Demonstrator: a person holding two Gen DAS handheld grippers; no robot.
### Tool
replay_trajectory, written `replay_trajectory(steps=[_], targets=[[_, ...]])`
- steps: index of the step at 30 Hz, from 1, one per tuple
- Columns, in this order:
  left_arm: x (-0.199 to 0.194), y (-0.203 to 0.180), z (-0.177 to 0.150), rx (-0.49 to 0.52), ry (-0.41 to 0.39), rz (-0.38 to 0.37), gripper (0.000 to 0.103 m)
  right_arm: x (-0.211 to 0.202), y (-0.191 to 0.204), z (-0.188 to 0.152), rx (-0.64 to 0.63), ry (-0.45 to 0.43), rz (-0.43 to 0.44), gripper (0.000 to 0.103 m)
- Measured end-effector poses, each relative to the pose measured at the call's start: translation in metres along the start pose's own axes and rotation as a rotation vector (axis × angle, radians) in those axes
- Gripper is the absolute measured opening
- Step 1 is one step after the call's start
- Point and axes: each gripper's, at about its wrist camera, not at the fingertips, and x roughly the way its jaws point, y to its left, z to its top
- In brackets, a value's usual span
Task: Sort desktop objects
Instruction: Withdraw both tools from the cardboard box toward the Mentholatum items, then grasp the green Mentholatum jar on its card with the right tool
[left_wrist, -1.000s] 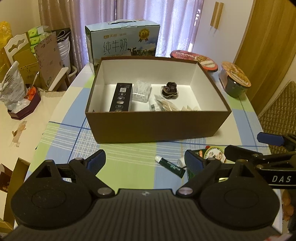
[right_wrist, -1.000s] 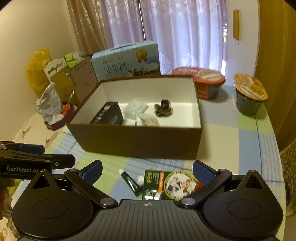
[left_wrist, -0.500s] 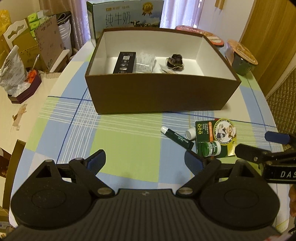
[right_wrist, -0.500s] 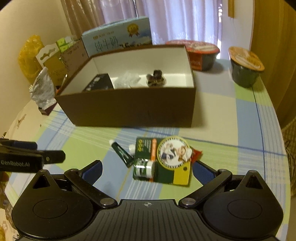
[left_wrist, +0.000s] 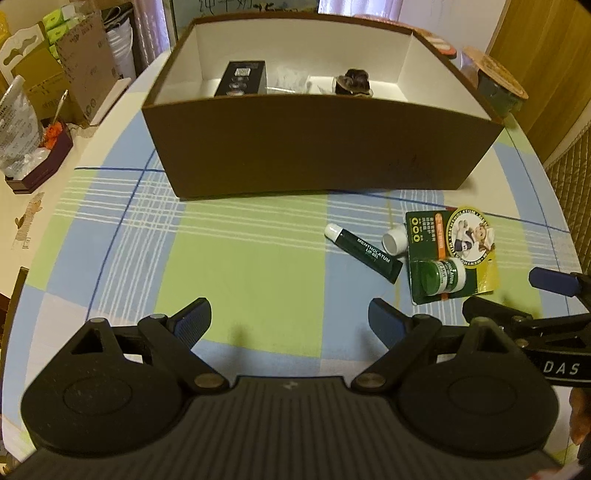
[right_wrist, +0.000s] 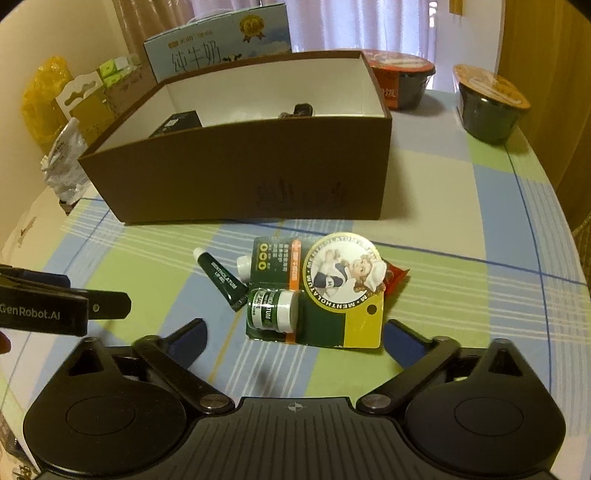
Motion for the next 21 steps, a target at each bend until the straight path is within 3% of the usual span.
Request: replay_trajectory(steps=[1, 7, 21], targets=[[0.003, 0.0, 0.001, 0.002, 0.003, 0.001, 0.09, 0.003, 0.0, 0.0, -0.003, 0.009, 0.005, 0.082], [0.019, 0.001, 0.005, 0.02, 0.021, -0.001, 0.09, 0.018, 0.002, 0.0, -0.001, 0.038, 0.012, 0.067], [0.048, 0.008, 0.016, 0.032, 0.066, -0.013, 0.09, 0.043, 0.011, 0.008, -0.006, 0.038, -0.023, 0.048]])
